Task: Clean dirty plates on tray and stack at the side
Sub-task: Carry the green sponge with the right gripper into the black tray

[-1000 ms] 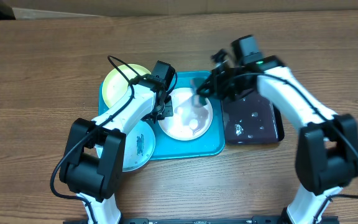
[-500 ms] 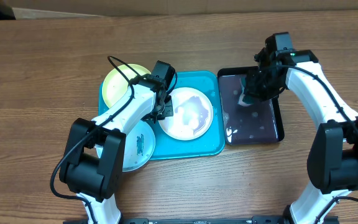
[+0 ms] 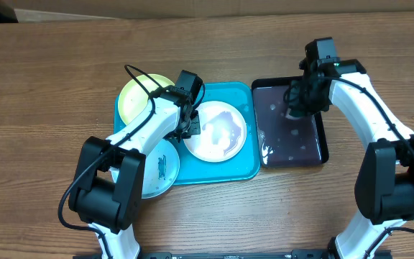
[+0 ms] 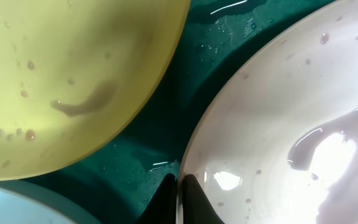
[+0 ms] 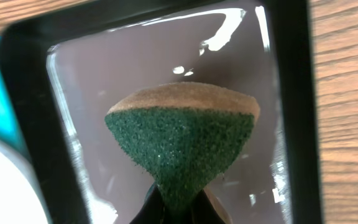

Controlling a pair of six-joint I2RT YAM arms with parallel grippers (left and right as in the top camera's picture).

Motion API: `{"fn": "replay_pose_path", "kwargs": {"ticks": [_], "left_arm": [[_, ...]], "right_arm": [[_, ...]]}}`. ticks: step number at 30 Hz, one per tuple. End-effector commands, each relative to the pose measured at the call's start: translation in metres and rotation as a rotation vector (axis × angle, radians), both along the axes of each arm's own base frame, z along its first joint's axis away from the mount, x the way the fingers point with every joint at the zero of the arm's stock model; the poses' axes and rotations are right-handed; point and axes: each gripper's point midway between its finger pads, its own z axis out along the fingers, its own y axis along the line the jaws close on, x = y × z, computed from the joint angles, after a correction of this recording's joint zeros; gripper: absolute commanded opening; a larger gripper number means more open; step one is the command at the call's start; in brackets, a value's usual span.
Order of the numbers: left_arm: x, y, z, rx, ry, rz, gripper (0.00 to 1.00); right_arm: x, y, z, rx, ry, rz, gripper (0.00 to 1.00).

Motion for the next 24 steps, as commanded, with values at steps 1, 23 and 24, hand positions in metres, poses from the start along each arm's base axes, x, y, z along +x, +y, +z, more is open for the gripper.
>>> {"fn": "replay_pose_path", "kwargs": {"ticks": [1, 23, 24], "left_arm": [[-0.005, -0.010, -0.005, -0.035, 0.020, -0.001, 0.05], [-0.006, -0.014, -0.005, -0.058, 0.030, -0.003, 0.17], [-0.006, -0.014, -0.005, -0.058, 0.030, -0.003, 0.21]], "right_arm": [[-0.010, -0.015, -0.014, -0.087, 0.009, -0.005, 0.04], [0.007, -0.025, 0.042, -0.077, -0.021, -0.004, 0.57], [0.014, -0.031, 0.054, -0.076, -0.044, -0.019, 0.63]]}}
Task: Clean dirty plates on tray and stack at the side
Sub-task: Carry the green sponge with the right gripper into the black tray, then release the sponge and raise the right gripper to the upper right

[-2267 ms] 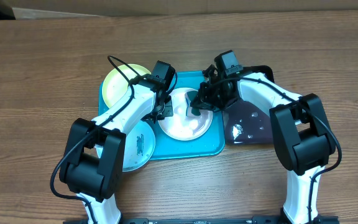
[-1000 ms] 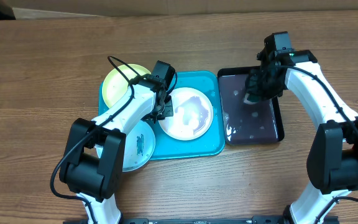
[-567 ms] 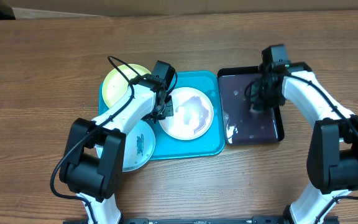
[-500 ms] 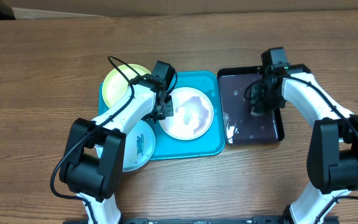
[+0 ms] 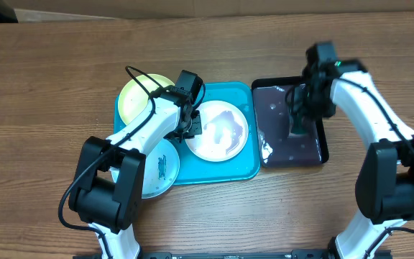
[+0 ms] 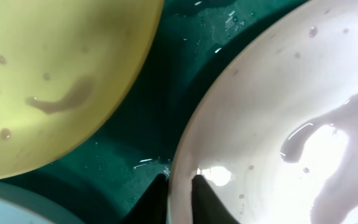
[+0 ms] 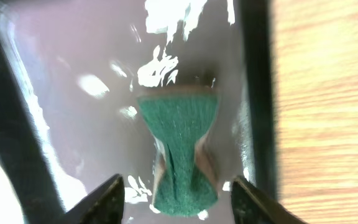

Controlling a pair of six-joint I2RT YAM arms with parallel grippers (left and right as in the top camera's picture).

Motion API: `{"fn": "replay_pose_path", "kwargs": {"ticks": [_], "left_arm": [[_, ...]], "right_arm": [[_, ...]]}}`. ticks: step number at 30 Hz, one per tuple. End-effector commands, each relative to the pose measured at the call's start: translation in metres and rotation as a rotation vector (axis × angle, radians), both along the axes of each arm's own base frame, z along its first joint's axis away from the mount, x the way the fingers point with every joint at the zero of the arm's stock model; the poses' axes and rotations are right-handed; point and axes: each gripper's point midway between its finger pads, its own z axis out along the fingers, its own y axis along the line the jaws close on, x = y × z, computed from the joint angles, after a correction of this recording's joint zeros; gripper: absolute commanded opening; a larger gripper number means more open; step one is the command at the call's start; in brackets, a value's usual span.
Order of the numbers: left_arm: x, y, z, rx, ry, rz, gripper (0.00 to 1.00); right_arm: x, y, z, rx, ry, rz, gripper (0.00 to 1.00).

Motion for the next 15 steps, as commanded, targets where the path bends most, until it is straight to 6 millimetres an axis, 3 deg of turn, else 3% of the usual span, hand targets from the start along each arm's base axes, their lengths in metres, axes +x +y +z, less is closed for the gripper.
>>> {"fn": "replay_pose_path", "kwargs": {"ticks": [1, 3, 8, 11, 15], "left_arm": [[-0.005, -0.007, -0.005, -0.015, 0.019, 0.000, 0.23], [-0.005, -0.007, -0.005, -0.015, 0.018, 0.000, 0.24], [0.000, -0.005, -0.004, -0.006, -0.003, 0.009, 0.25], [-0.001, -0.004, -0.006, 0.001, -0.001, 0.028, 0.19], [-0.004, -0.002, -0.008, 0.004, 0.009, 0.041, 0.13]], "right_arm": [[0.033, -0.019, 0.052, 0.005, -0.137, -0.052, 0.73], [0.043, -0.034, 0.071, 0.006, -0.179, -0.088, 1.00], [0.067, -0.067, 0.089, 0.003, -0.290, -0.159, 1.00], [0.075, -0.080, 0.093, 0.000, -0.330, -0.184, 1.00], [0.075, -0.080, 0.093, 0.000, -0.328, -0.185, 1.00]]}}
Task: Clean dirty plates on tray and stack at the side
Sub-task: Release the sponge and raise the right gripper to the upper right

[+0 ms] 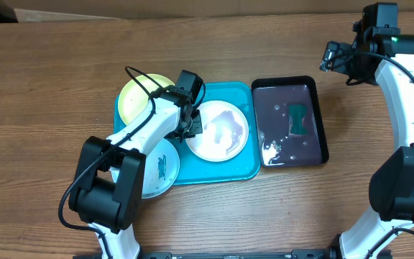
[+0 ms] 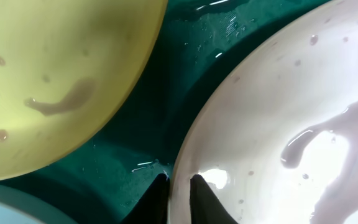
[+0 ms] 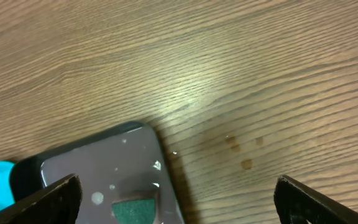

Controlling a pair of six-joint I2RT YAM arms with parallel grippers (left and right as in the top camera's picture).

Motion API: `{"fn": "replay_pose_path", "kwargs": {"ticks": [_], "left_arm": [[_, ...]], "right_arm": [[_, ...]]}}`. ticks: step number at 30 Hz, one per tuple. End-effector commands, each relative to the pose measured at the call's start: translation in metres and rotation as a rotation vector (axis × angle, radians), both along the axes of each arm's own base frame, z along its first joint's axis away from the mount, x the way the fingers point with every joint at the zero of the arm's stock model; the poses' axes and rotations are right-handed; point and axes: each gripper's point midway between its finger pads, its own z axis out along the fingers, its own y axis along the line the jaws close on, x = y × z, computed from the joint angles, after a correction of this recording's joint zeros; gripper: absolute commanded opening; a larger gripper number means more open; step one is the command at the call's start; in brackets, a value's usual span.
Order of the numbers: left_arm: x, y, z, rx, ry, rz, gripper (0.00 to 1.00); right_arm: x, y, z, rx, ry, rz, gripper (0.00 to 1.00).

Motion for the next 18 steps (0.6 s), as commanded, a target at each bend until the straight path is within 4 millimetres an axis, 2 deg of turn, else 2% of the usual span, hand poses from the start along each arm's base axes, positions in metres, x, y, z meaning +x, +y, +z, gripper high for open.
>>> {"fn": "replay_pose_path", "kwargs": {"ticks": [1, 3, 6, 14, 18], "left_arm": [[-0.007, -0.001, -0.007, 0.009, 0.022, 0.018, 0.11], [-0.008, -0.001, -0.008, 0.010, 0.026, 0.023, 0.05], [-0.011, 0.000, -0.009, 0.012, 0.038, 0.046, 0.04], [-0.024, 0.006, -0.024, 0.020, 0.064, 0.070, 0.11], [-0.026, 0.007, -0.025, 0.023, 0.069, 0.068, 0.09]], "right_arm": [[0.004, 0.001, 0.015, -0.004, -0.042, 0.001, 1.00], [0.004, 0.001, 0.015, -0.004, -0.042, 0.001, 1.00], [0.004, 0.001, 0.015, -0.004, -0.042, 0.002, 1.00], [0.004, 0.002, 0.015, -0.004, -0.042, 0.002, 1.00], [0.004, 0.002, 0.015, -0.004, -0.042, 0.002, 1.00]]}}
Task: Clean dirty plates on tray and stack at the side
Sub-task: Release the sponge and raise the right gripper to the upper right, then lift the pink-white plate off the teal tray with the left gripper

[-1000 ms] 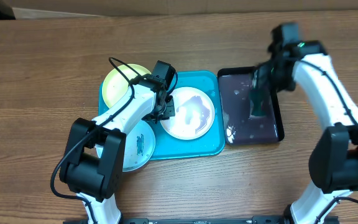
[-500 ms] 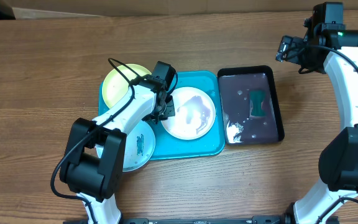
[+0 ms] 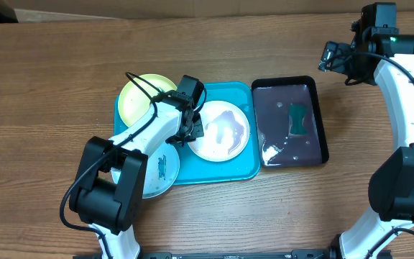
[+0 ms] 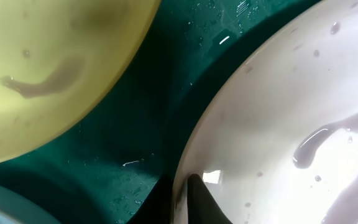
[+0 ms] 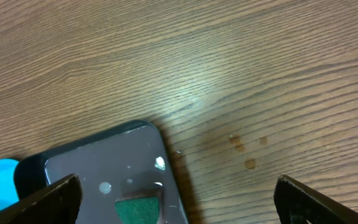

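A white plate (image 3: pixel 220 130) streaked with greyish liquid lies on the teal tray (image 3: pixel 244 169); my left gripper (image 3: pixel 190 128) is shut on its left rim, one finger under and one over the edge (image 4: pixel 180 200). A yellow-green plate (image 3: pixel 139 93) sits at the tray's back left. A pale blue plate (image 3: pixel 160 167) lies at the tray's front left, partly over its edge. The green sponge (image 3: pixel 297 117) rests in the black basin (image 3: pixel 320 115) of murky water. My right gripper (image 5: pixel 176 199) is open, high over the table behind the basin, with the sponge (image 5: pixel 138 210) below it.
The brown wooden table (image 3: pixel 49 65) extends around tray and basin. Small wet drops (image 5: pixel 247 152) mark the wood right of the basin's far corner. My left arm's cable (image 3: pixel 136 78) loops over the yellow-green plate.
My left gripper has shifted slightly forward and right with the white plate's rim in its jaws. The right arm, sponge and basin are as before.
My right gripper was shut on the sponge over the basin, then open with the sponge lying in the water, then raised open behind the basin, where it stays. My left gripper has gripped the white plate's left rim throughout, nudging it a little.
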Controlling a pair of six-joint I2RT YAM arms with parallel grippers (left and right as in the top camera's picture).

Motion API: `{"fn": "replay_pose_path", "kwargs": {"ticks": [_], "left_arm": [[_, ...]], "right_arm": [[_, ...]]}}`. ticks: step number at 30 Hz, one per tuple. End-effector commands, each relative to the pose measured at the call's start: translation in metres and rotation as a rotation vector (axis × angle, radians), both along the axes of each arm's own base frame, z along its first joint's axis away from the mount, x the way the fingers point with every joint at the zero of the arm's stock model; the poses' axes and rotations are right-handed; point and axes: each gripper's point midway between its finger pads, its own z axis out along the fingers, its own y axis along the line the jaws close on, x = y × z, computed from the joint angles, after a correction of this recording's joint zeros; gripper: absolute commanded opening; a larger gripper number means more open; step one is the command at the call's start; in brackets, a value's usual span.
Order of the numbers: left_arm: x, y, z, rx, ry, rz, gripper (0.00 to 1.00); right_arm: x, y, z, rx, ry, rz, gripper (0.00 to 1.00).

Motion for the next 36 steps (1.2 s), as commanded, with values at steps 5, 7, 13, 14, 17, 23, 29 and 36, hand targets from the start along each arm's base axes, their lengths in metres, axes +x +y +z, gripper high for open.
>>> {"fn": "replay_pose_path", "kwargs": {"ticks": [5, 7, 13, 14, 17, 23, 29, 36], "left_arm": [[-0.016, 0.004, -0.011, 0.004, 0.063, 0.018, 0.08], [-0.012, 0.004, -0.004, -0.001, 0.065, 0.024, 0.05], [-0.011, 0.006, -0.004, -0.002, 0.064, 0.033, 0.06], [-0.010, 0.006, -0.004, -0.002, 0.064, 0.033, 0.06], [-0.010, 0.006, -0.005, -0.003, 0.060, 0.033, 0.07], [-0.009, 0.003, -0.010, -0.012, 0.040, 0.028, 0.07], [-0.010, 0.004, -0.010, -0.010, 0.044, 0.027, 0.04], [-0.011, 0.006, -0.005, -0.024, 0.067, 0.040, 0.04]], "right_arm": [[0.004, 0.000, 0.015, -0.005, -0.041, -0.001, 1.00], [0.004, 0.000, 0.015, -0.005, -0.041, -0.001, 1.00], [0.004, 0.000, 0.015, -0.005, -0.041, -0.001, 1.00], [0.004, 0.000, 0.015, -0.005, -0.041, -0.001, 1.00], [0.004, 0.000, 0.015, -0.005, -0.041, -0.001, 1.00], [0.004, 0.000, 0.015, -0.005, -0.041, -0.001, 1.00], [0.004, 0.000, 0.015, -0.005, -0.041, -0.001, 1.00], [0.004, 0.000, 0.015, -0.005, -0.041, -0.001, 1.00]]}}
